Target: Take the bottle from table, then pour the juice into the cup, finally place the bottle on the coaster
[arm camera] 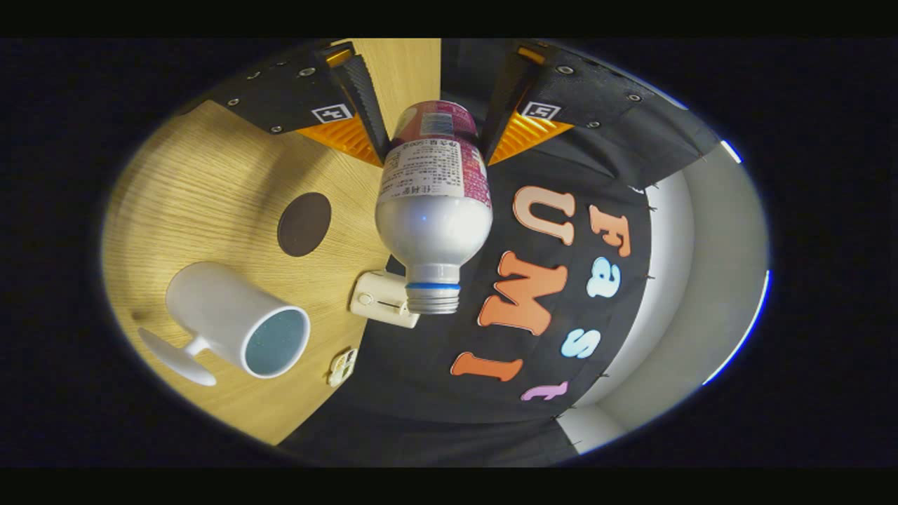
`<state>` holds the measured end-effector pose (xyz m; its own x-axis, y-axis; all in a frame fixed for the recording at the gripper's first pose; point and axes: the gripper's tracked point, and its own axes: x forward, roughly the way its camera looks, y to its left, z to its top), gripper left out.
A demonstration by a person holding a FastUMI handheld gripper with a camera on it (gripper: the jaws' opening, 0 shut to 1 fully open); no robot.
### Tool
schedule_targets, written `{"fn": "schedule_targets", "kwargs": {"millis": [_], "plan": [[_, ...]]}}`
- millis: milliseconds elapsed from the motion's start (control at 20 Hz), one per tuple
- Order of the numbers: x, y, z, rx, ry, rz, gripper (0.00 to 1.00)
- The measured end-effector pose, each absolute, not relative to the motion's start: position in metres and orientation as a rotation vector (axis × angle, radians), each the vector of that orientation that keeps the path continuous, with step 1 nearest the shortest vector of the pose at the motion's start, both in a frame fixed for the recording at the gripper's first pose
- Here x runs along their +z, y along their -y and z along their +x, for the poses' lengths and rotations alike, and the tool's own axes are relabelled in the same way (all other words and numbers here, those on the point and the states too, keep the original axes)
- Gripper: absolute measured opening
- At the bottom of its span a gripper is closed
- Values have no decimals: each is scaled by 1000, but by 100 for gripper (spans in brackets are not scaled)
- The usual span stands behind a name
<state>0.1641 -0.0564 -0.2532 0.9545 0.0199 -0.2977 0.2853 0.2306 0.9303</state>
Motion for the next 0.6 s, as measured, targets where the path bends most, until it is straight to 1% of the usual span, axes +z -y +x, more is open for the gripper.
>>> {"fn": "schedule_targets", "kwargs": {"millis": [350,600], "plan": [[-250,69,171,-256,-202,1540,72],[-245,74,183,-275,-169,1648,72]]}}
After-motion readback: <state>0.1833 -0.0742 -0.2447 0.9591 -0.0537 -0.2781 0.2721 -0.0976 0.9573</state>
